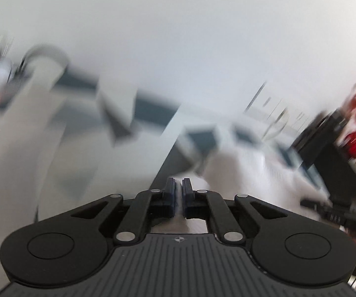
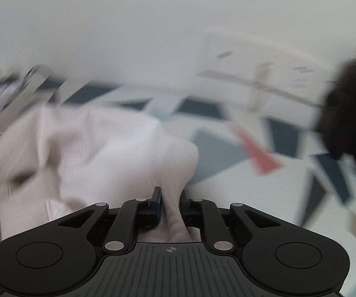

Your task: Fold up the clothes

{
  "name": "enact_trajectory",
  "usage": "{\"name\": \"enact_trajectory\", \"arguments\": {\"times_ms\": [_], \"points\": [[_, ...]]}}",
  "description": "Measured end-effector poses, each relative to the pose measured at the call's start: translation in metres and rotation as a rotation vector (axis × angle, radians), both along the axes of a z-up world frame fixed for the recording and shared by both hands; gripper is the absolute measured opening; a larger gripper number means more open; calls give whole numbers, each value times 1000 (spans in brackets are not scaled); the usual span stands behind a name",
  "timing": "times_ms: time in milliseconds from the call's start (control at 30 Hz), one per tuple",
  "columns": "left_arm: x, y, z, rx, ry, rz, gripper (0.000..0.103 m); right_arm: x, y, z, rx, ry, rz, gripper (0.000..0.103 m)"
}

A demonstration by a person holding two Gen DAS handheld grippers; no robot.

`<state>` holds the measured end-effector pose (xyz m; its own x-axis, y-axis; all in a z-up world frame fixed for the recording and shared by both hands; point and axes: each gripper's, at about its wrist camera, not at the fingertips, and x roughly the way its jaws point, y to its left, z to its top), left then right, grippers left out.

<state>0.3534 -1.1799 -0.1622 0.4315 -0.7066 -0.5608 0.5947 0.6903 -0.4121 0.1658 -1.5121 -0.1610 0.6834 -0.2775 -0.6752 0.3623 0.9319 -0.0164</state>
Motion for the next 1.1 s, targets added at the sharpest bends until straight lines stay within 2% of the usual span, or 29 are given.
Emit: {"name": "enact_trajectory", "arguments": {"times_ms": [67, 167, 300, 367, 400, 467, 533, 600, 667, 767, 867, 933, 1000, 1033, 1067, 1100], "points": [[-2, -5, 17, -22, -50, -49, 6, -26, -6, 11, 3, -34, -61, 10], [-12, -14, 7, 44, -14, -137, 6, -64, 14, 15, -65, -41, -12, 10], [-34, -17, -24, 128, 36, -242, 6, -91, 51, -5, -151, 89, 101, 11], [-49, -17, -35, 143, 69, -298, 6, -94, 54, -16, -134, 146, 110, 14], [-56, -16, -41, 151, 86, -326, 6, -93, 53, -18, -123, 157, 101, 14], [-70, -16, -49, 177, 85, -363, 6, -90, 47, -13, -92, 156, 75, 21], [-73, -14, -55, 173, 104, -354, 6, -85, 37, 1, -51, 134, 55, 44], [-70, -9, -58, 148, 145, -320, 6, -82, 27, 17, -18, 70, 56, 62], [-67, -4, -57, 129, 167, -294, 6, -77, 20, 34, -1, 18, 58, 64], [-69, 3, -53, 110, 156, -269, 6, -59, 6, 43, 37, -10, 39, 64], [-70, 12, -49, 91, 145, -242, 6, -39, -1, 30, 34, 30, 24, 66], [-66, 18, -44, 79, 142, -212, 6, -28, -6, 15, 50, 71, 7, 72], [-59, 24, -42, 66, 157, -173, 7, -21, -13, -3, 107, 120, -21, 70], [-55, 27, -41, 59, 165, -153, 8, -19, -14, -11, 140, 139, -19, 50], [-52, 30, -40, 53, 172, -134, 10, -20, -14, -18, 165, 151, 0, 36], [-49, 29, -41, 55, 178, -127, 20, -22, -11, -21, 166, 159, 12, 18]]}}
